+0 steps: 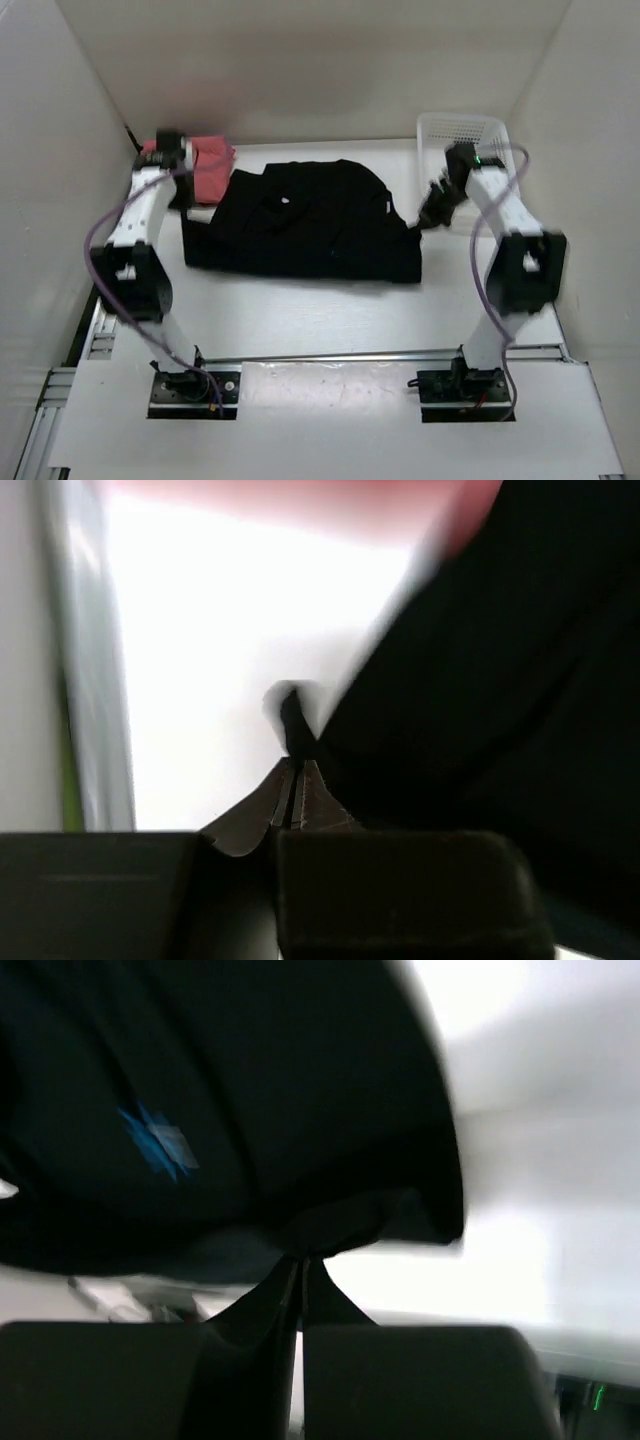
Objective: Fold and stack the t-shirts
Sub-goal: Flatten out the tshirt
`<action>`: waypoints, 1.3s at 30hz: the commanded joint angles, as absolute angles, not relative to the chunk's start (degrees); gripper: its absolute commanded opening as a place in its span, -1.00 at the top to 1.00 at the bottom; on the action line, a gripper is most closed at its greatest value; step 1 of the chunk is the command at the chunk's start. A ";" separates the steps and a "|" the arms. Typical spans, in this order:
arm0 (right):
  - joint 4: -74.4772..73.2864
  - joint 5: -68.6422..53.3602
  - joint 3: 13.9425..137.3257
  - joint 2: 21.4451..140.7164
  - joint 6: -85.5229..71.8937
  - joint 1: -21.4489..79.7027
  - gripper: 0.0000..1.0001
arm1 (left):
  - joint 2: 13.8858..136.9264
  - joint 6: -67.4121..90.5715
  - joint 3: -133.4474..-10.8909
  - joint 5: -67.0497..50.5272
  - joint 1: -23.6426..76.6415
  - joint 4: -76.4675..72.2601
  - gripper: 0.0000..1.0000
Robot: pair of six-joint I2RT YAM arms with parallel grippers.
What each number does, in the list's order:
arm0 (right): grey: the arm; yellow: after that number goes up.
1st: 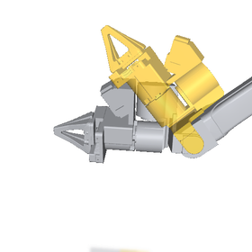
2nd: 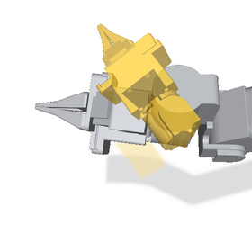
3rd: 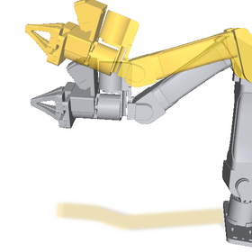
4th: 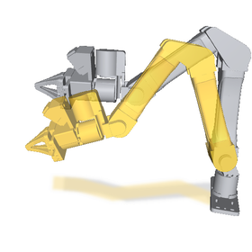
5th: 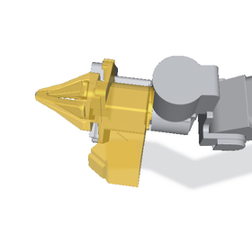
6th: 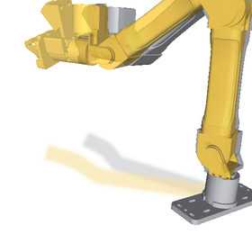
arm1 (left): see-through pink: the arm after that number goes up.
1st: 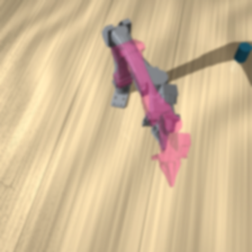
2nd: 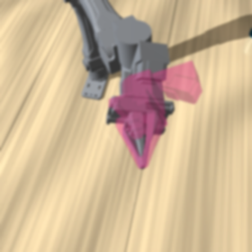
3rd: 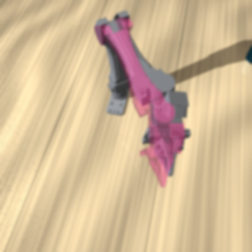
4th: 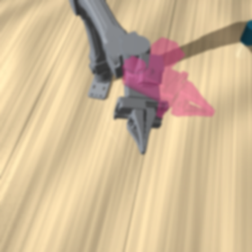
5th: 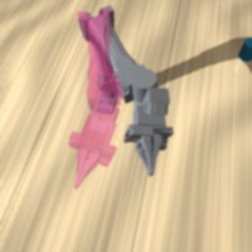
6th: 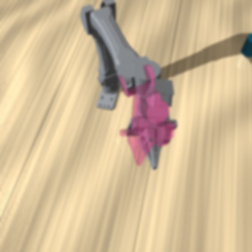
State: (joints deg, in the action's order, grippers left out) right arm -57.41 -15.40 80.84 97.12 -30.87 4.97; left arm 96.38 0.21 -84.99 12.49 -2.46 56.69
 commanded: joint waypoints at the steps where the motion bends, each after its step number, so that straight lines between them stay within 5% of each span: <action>1: -72.22 -9.42 154.25 117.80 -28.02 6.06 1.00 | 105.26 0.00 -117.15 17.91 -0.18 52.73 0.79; 2: -63.20 -10.36 157.47 118.56 -31.00 3.37 1.00 | 110.17 0.00 -134.65 19.41 0.61 50.99 0.79; 4: -41.51 -11.08 130.13 96.31 -39.88 0.71 1.00 | 111.45 0.00 -145.59 22.93 0.62 46.52 0.79; 6: -14.22 -5.23 100.54 84.51 -41.22 0.09 1.00 | 106.65 0.00 -143.46 22.94 0.62 41.07 0.79; 7: -12.06 -5.19 98.11 80.29 -38.78 0.09 1.00 | 104.00 0.00 -140.04 21.20 0.62 36.52 0.79; 12: -28.72 -6.94 108.63 81.91 -30.32 0.09 1.00 | 94.85 0.00 -125.46 17.23 0.62 34.54 0.79; 26: -36.63 -9.05 50.94 51.35 -33.66 2.37 1.00 | 65.69 0.00 -67.19 13.88 4.83 35.93 0.79; 33: -47.98 -11.95 36.22 30.36 -39.54 2.90 1.00 | 53.18 0.00 -46.78 15.90 6.59 50.96 0.79; 39: -53.17 -11.87 31.56 26.54 -40.69 2.90 1.00 | 47.03 0.00 -35.60 20.57 6.59 57.03 0.79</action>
State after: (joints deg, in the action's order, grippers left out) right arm -49.80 -11.18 32.40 26.87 -39.18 2.81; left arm 48.71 0.01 -38.20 16.91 6.76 52.36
